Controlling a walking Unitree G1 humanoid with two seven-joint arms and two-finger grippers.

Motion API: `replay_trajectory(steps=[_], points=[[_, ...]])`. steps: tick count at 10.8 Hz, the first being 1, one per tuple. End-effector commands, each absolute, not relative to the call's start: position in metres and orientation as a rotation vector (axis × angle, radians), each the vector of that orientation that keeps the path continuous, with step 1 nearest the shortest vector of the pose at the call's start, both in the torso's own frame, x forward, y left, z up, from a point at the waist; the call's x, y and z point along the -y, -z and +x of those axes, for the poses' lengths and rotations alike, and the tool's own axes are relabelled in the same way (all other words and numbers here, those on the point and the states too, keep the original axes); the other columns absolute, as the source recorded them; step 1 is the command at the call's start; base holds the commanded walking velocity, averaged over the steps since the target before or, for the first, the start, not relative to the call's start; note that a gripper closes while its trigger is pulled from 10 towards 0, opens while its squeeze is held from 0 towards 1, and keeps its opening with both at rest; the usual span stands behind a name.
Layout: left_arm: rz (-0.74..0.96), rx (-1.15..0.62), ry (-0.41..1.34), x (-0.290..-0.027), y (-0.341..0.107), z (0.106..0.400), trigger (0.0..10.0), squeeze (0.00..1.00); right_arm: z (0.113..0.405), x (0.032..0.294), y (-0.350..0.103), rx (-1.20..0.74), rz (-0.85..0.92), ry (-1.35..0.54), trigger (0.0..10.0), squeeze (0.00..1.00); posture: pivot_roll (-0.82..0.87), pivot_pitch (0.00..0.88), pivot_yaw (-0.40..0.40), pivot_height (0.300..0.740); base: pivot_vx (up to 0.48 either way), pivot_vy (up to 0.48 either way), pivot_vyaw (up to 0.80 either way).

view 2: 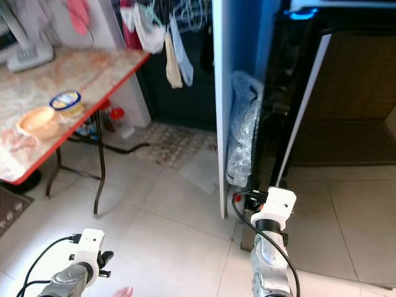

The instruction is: Restocking fridge

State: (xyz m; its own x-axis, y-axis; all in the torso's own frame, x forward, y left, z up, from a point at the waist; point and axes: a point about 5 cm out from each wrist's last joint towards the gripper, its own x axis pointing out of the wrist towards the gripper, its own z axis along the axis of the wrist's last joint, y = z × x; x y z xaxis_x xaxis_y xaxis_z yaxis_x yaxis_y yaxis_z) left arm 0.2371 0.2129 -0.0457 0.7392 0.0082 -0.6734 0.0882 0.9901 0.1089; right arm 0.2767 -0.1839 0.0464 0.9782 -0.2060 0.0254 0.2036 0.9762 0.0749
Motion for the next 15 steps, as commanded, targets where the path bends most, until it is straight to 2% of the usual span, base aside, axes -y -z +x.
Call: replay_trajectory(steps=[1, 5, 8, 11, 12, 14, 15], points=[[0.143, -0.753, 0.034, -0.218, 0.048, 0.233, 10.0, 0.0, 0.276, 0.179, -0.043, 0.016, 0.067, 0.189, 10.0, 0.0, -0.21, 0.034, 0.128, 0.74, 0.0, 0.0, 0.0], [0.142, -0.752, 0.034, -0.217, 0.048, 0.233, 10.0, 0.0, 0.274, 0.18, -0.039, -0.002, 0.067, 0.192, 10.0, 0.0, -0.21, 0.036, 0.127, 0.74, 0.0, 0.0, 0.0], [0.139, -0.744, 0.034, -0.218, 0.048, 0.231, 10.0, 0.0, 0.254, 0.19, -0.012, -0.119, 0.082, 0.246, 10.0, 0.0, -0.21, 0.034, 0.126, 0.74, 0.0, 0.0, 0.0], [0.14, -0.749, 0.027, -0.219, 0.049, 0.23, 10.0, 0.0, 0.188, 0.203, 0.055, -0.502, 0.053, 0.3, 10.0, 0.0, -0.21, 0.027, 0.123, 0.74, 0.0, 0.0, 0.0], [0.143, -0.747, 0.028, -0.219, 0.049, 0.23, 10.0, 0.0, 0.177, 0.201, 0.063, -0.545, 0.058, 0.302, 10.0, 0.0, -0.21, 0.027, 0.124, 0.74, 0.0, 0.0, 0.0], [0.145, -0.747, 0.029, -0.22, 0.048, 0.231, 10.0, 0.0, 0.192, 0.199, 0.051, -0.441, 0.067, 0.309, 10.0, 0.0, -0.21, 0.021, 0.129, 0.74, 0.0, 0.0, 0.0], [0.149, -0.746, 0.031, -0.22, 0.048, 0.231, 10.0, 0.0, 0.219, 0.202, 0.026, -0.275, 0.057, 0.323, 10.0, 0.0, -0.21, 0.017, 0.13, 0.74, 0.0, 0.0, 0.0]])
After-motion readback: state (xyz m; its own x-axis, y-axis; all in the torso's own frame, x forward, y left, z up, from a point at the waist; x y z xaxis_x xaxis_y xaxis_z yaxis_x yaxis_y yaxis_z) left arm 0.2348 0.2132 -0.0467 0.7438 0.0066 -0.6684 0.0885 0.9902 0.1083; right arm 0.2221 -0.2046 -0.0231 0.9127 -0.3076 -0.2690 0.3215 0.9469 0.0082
